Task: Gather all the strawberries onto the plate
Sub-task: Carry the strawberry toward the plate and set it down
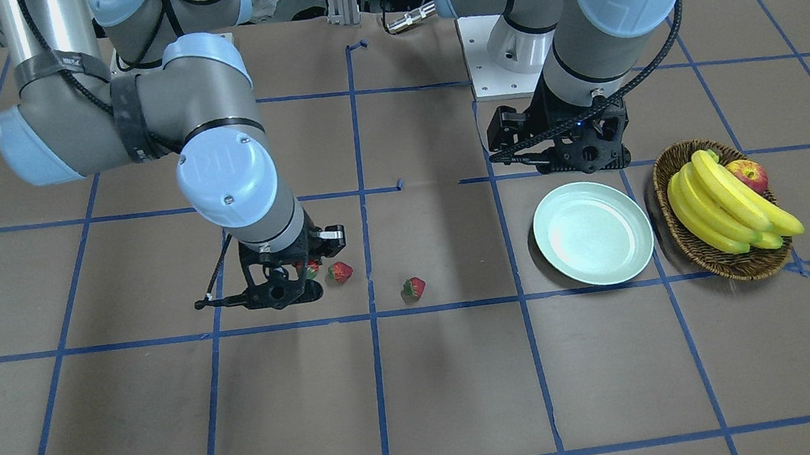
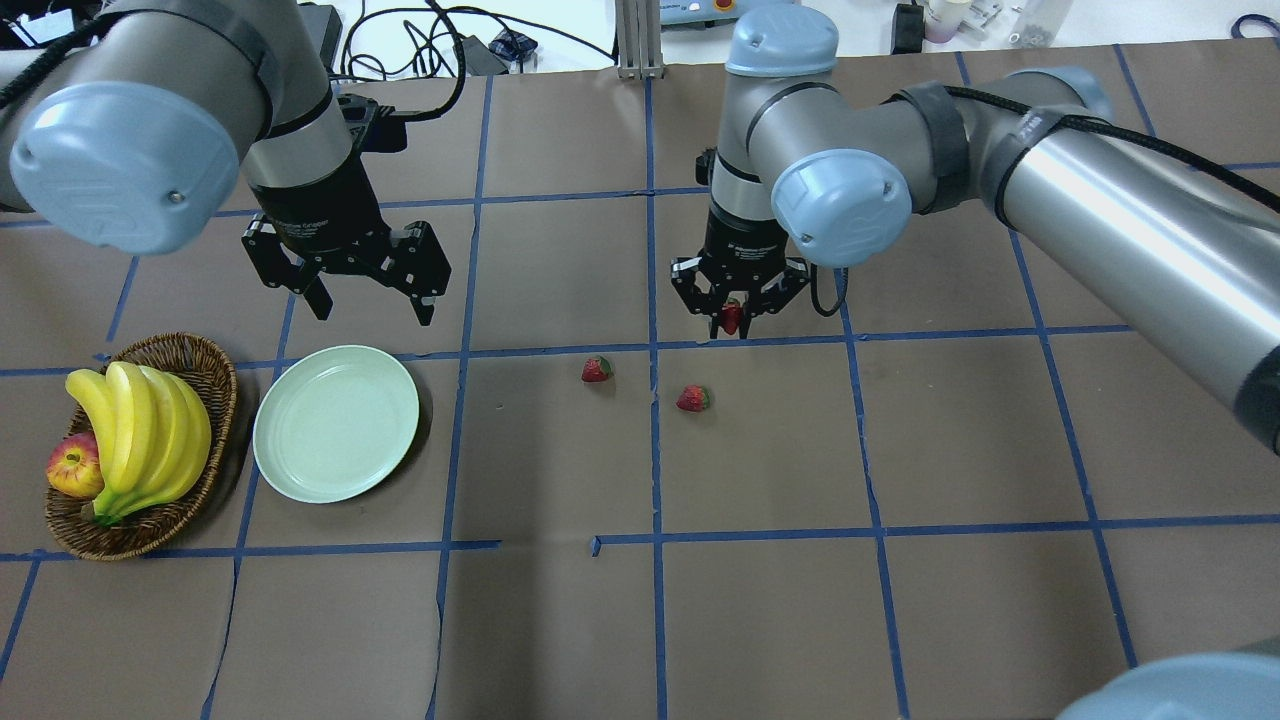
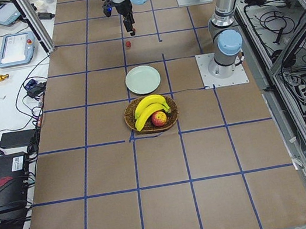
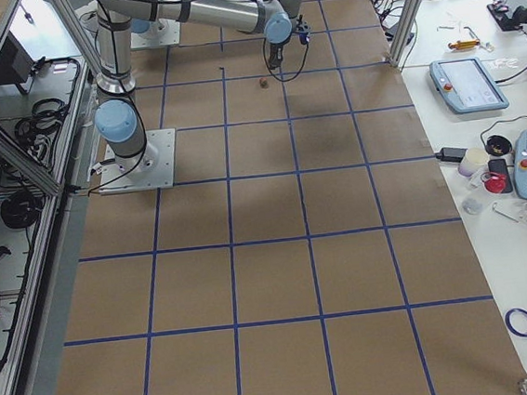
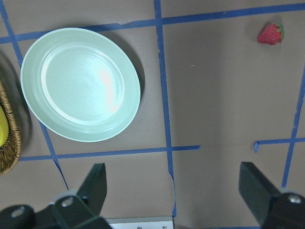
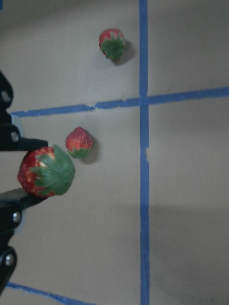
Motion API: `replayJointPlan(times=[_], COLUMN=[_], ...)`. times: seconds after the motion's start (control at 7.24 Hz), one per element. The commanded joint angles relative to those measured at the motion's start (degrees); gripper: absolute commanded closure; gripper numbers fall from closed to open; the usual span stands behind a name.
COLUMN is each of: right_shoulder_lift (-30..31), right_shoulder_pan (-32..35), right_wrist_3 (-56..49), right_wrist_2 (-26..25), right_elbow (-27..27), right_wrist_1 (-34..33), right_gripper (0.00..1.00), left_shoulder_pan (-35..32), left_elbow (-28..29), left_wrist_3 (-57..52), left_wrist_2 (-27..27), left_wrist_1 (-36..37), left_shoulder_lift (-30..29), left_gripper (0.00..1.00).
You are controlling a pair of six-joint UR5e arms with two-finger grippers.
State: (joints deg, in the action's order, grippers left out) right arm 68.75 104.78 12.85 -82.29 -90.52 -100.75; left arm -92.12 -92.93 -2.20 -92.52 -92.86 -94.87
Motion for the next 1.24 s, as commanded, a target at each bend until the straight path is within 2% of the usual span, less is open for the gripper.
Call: replayJointPlan(times=[0.0,0.14,0.41,0.55,0.83,0.97,1.1], right_shoulder_lift=[-2.20,-3.95,-7.03,-8.18,-9.50,-9.94,-10.90], right_shoulder_pan=[5.24,6.39,8.85,8.95,8.95,8.95,8.95], right_wrist_3=[0.60,0.60,0.51,0.60,0.25,0.34,0.34], right_wrist_2=[3.70,6.06,6.62,6.70,9.95,10.30,10.57], right_elbow=[1.04,1.04,0.96,0.43,-0.45,-0.45,-0.54], right_wrist_1=[0.29,0.20,-1.20,-1.21,-1.29,-1.47,-2.78], right_gripper=[1.00,1.00,1.00,0.91,0.83,0.73,0.68], left_shoulder_pan=[0.10,0.18,0.27,0.18,0.18,0.27,0.27], left_elbow=[-0.05,-0.05,-0.05,-0.05,0.03,0.12,0.04], left_wrist_3=[0.00,0.00,0.00,0.00,0.00,0.00,0.00], left_wrist_2=[0.06,0.06,0.15,0.24,0.15,0.15,-0.02], left_wrist_1=[-0.04,-0.04,-0.04,-0.04,-0.04,-0.04,-0.04], left_shoulder_lift=[0.03,0.03,0.03,0.03,0.03,0.03,0.03], left_gripper=[0.00,0.00,0.00,0.00,0.00,0.00,0.00])
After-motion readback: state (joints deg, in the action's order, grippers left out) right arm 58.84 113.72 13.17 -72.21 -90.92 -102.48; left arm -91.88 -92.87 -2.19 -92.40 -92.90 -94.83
